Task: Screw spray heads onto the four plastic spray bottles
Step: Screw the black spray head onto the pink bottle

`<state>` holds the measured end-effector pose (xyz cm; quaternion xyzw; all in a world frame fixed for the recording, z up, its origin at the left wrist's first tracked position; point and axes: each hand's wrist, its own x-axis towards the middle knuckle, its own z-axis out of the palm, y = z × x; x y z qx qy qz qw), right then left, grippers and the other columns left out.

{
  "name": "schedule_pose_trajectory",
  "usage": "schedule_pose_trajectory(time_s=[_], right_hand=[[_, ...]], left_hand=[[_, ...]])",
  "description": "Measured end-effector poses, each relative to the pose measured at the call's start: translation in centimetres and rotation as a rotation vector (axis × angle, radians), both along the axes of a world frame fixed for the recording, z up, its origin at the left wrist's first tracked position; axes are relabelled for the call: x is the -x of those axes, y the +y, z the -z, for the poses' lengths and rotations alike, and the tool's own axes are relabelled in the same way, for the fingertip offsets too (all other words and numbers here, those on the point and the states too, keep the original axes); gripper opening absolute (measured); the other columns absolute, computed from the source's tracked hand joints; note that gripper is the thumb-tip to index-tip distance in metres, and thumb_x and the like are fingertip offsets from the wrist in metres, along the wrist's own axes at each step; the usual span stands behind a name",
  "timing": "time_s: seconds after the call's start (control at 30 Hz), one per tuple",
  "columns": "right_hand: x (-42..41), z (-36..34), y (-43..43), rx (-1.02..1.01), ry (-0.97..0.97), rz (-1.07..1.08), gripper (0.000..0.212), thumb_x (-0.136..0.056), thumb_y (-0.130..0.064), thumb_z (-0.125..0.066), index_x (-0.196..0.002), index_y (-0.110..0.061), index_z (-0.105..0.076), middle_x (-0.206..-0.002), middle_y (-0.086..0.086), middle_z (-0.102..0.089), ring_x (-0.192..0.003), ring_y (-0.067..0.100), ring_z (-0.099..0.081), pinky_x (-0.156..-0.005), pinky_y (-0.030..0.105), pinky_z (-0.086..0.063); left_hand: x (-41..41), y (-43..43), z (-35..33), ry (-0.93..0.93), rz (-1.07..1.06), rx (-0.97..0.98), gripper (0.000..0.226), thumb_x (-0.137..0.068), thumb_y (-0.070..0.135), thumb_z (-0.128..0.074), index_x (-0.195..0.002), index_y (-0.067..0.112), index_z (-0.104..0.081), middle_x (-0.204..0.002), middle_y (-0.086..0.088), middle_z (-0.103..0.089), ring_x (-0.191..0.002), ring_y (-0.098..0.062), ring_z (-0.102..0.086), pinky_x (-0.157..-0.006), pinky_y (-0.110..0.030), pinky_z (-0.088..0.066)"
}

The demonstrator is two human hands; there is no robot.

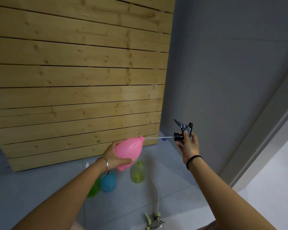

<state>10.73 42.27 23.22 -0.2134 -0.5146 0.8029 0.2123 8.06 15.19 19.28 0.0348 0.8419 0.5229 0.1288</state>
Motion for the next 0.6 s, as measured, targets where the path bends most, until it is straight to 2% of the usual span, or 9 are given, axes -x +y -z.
schedule_pose_trajectory(time_s=[0.1, 0.17, 0.27, 0.3, 0.4, 0.53, 0.6], right_hand=[[-0.1, 0.2, -0.3, -0.119, -0.025, -0.082, 0.016, -0.095, -0.024, -0.051, -0.109, -0.015, -0.05, -0.092, 0.004, -0.065, -0.081, 0.016, -0.064, -0.065, 0.025, -0.051], [-0.3, 0.3, -1.2, -0.207, -0.04, -0.189, 0.018, -0.094, -0.021, -0.053, -0.11, -0.013, -0.05, -0.091, 0.004, -0.066, -0.082, 0.017, -0.065, -0.065, 0.025, -0.053], [-0.3, 0.5, -2.9, -0.315, -0.049, -0.339, 0.017, -0.092, -0.016, -0.057, -0.108, -0.011, -0.052, -0.093, 0.006, -0.067, -0.089, 0.023, -0.065, -0.062, 0.02, -0.056], [-0.3, 0.5, -3.2, -0.33, -0.046, -0.352, 0.022, -0.091, -0.015, -0.058, -0.111, -0.008, -0.052, -0.098, 0.009, -0.066, -0.091, 0.024, -0.064, -0.061, 0.018, -0.057], [-0.2, 0.2, -3.5, -0.37, -0.05, -0.364, 0.035, -0.09, -0.015, -0.06, -0.122, -0.006, -0.05, -0.11, 0.013, -0.063, -0.096, 0.025, -0.064, -0.064, 0.018, -0.058], [-0.5, 0.1, -3.3, -0.422, -0.054, -0.511, 0.051, -0.078, -0.012, -0.073, -0.124, -0.011, -0.051, -0.102, 0.006, -0.067, -0.091, 0.021, -0.067, -0.07, 0.022, -0.059], [-0.5, 0.1, -3.3, -0.432, -0.061, -0.567, 0.056, -0.074, -0.008, -0.076, -0.124, -0.012, -0.051, -0.103, 0.005, -0.069, -0.094, 0.019, -0.066, -0.072, 0.022, -0.059]], left_hand=[[-0.2, 0.1, -0.1, 0.025, 0.05, 0.04, 0.088, -0.056, 0.028, -0.087, -0.128, 0.026, -0.037, -0.116, 0.0, -0.045, -0.098, -0.025, -0.054, -0.049, -0.021, -0.044], [-0.3, 0.6, -0.1, 0.057, 0.11, 0.08, 0.089, -0.055, 0.031, -0.087, -0.129, 0.027, -0.037, -0.116, 0.002, -0.045, -0.098, -0.023, -0.053, -0.05, -0.019, -0.044], [-0.4, 1.7, -0.1, 0.096, 0.155, 0.085, 0.09, -0.055, 0.032, -0.087, -0.13, 0.026, -0.038, -0.12, 0.002, -0.046, -0.106, -0.021, -0.05, -0.073, -0.026, -0.048], [-0.4, 2.0, -0.2, 0.099, 0.159, 0.077, 0.09, -0.055, 0.031, -0.087, -0.13, 0.026, -0.038, -0.12, 0.002, -0.046, -0.106, -0.02, -0.049, -0.076, -0.027, -0.047], [-0.4, 2.1, -0.5, 0.094, 0.16, 0.047, 0.088, -0.057, 0.03, -0.087, -0.13, 0.026, -0.04, -0.118, 0.004, -0.047, -0.102, -0.017, -0.05, -0.069, -0.019, -0.046], [-0.4, 1.9, -0.8, 0.086, 0.188, 0.067, 0.086, -0.055, 0.032, -0.087, -0.128, 0.029, -0.041, -0.117, 0.004, -0.049, -0.101, -0.016, -0.051, -0.062, -0.017, -0.044], [-0.5, 1.9, -0.9, 0.061, 0.203, 0.075, 0.086, -0.056, 0.033, -0.087, -0.129, 0.029, -0.041, -0.117, 0.004, -0.049, -0.099, -0.015, -0.051, -0.06, -0.016, -0.044]])
